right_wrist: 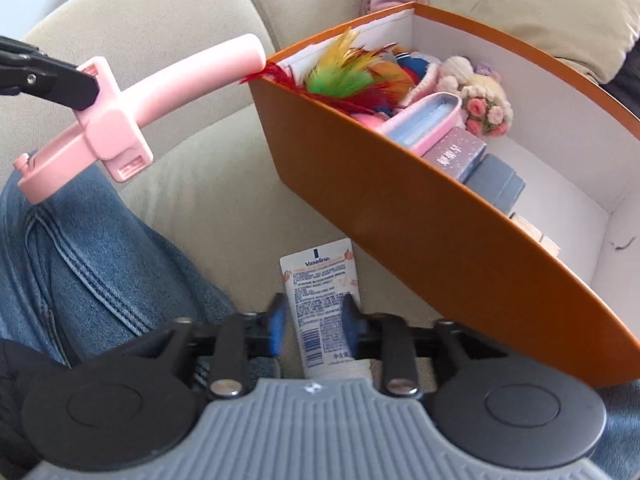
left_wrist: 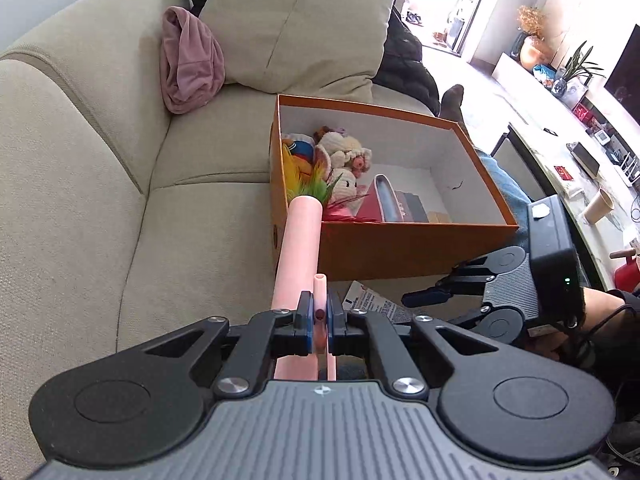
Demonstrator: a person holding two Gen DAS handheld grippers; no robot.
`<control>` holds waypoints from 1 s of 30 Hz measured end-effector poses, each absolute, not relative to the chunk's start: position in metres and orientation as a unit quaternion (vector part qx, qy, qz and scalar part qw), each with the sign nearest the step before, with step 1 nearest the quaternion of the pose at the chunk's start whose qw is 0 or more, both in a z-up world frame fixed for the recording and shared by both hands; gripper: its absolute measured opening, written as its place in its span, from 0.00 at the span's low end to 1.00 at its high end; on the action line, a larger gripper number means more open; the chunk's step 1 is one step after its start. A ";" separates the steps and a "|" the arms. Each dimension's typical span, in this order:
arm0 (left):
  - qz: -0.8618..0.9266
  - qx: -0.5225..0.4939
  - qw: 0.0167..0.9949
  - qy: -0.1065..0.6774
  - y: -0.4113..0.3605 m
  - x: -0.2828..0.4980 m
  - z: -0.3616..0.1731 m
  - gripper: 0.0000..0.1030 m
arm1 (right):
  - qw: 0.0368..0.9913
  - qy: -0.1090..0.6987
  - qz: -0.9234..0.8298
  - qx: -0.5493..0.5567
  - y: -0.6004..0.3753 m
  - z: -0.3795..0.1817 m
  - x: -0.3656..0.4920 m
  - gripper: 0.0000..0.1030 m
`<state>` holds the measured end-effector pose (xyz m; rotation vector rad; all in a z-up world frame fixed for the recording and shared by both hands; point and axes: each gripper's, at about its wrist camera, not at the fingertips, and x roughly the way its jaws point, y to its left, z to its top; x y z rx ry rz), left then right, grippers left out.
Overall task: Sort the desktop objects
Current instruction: 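Lift the selfie stick with the left tool while the right tool lifts the Vaseline tube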
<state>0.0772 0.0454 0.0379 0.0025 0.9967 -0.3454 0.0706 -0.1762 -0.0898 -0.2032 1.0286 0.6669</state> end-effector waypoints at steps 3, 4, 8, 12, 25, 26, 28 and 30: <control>-0.159 0.001 0.863 0.480 0.043 0.076 0.035 0.06 | 0.804 0.496 0.309 -0.109 -0.163 -0.103 0.087 0.42; -0.158 0.000 0.862 0.482 0.043 0.076 0.034 0.06 | 0.803 0.505 0.296 -0.111 -0.161 -0.106 0.091 0.42; -0.150 -0.004 0.860 0.488 0.048 0.075 0.030 0.06 | 0.801 0.524 0.273 -0.095 -0.155 -0.120 0.108 0.43; -0.143 -0.007 0.859 0.492 0.054 0.075 0.026 0.06 | 0.801 0.534 0.264 -0.057 -0.154 -0.128 0.117 0.46; -0.145 -0.023 0.860 0.489 0.060 0.066 0.028 0.06 | 0.795 0.516 0.316 -0.030 -0.172 -0.090 0.089 0.11; -0.146 -0.024 0.859 0.490 0.060 0.065 0.028 0.06 | 0.792 0.512 0.329 -0.047 -0.169 -0.085 0.082 0.11; -0.147 -0.027 0.859 0.489 0.060 0.063 0.028 0.06 | 0.785 0.505 0.346 -0.094 -0.160 -0.079 0.069 0.11; -0.147 -0.030 0.859 0.490 0.060 0.060 0.028 0.06 | 0.778 0.499 0.353 -0.144 -0.147 -0.078 0.060 0.11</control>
